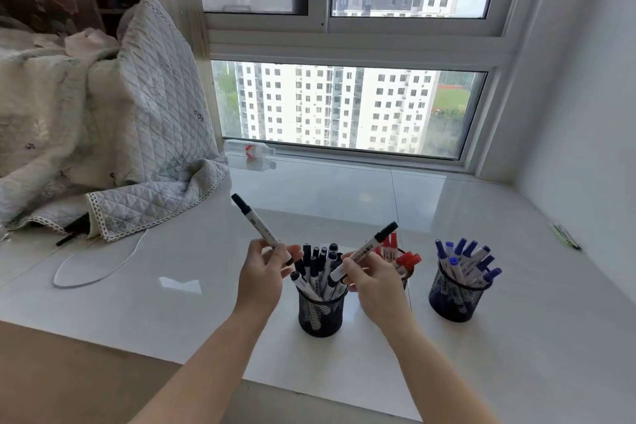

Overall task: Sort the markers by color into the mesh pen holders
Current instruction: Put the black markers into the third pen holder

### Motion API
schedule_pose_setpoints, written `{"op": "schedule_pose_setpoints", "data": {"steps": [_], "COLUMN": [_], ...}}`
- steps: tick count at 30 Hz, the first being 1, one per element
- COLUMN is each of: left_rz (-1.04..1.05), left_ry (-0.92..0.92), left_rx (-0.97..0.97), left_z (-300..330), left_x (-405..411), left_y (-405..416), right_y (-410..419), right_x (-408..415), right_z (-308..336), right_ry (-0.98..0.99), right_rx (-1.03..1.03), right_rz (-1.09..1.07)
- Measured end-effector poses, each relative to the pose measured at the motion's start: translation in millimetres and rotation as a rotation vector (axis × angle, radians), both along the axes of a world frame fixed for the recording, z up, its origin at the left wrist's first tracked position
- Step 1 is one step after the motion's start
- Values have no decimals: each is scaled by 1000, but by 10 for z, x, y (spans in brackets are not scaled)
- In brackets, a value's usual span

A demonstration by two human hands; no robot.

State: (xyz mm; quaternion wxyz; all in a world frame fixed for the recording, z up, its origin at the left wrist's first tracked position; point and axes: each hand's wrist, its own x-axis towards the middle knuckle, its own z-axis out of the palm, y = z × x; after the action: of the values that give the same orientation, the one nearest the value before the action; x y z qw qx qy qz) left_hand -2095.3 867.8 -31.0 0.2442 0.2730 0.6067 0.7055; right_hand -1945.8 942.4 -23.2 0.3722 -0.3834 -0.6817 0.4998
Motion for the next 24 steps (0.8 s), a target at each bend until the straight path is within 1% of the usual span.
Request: {"op": "schedule_pose_setpoints", "data": {"steps": [3, 6, 10, 15, 17, 20, 24], "left_rz": [36, 93, 123, 186, 172, 158, 175], "left_ry": [101, 250, 420, 586, 598, 579, 617], "left_rx": [-51, -146, -208, -242, -252, -279, -236], "left_z": [-32, -65, -62, -55, -44, -36, -59], "left_x": [6, -18, -2, 60, 75, 59, 27], "left_y": [-6, -22, -47, -71, -79, -74, -54], "right_y": [-23, -10, 20, -3, -13, -34, -41], "right_x": [-8, -44, -51, -16, -9, 2, -11], "right_z": [-61, -76, -96, -162, -176, -197, -263], "right_ry": [-223, -326, -351, -285, -261, -299, -347], "right_rx": [188, 322, 370, 444, 500, 573, 579], "right_rz": [-27, -13, 5, -94, -101, -72, -64]}}
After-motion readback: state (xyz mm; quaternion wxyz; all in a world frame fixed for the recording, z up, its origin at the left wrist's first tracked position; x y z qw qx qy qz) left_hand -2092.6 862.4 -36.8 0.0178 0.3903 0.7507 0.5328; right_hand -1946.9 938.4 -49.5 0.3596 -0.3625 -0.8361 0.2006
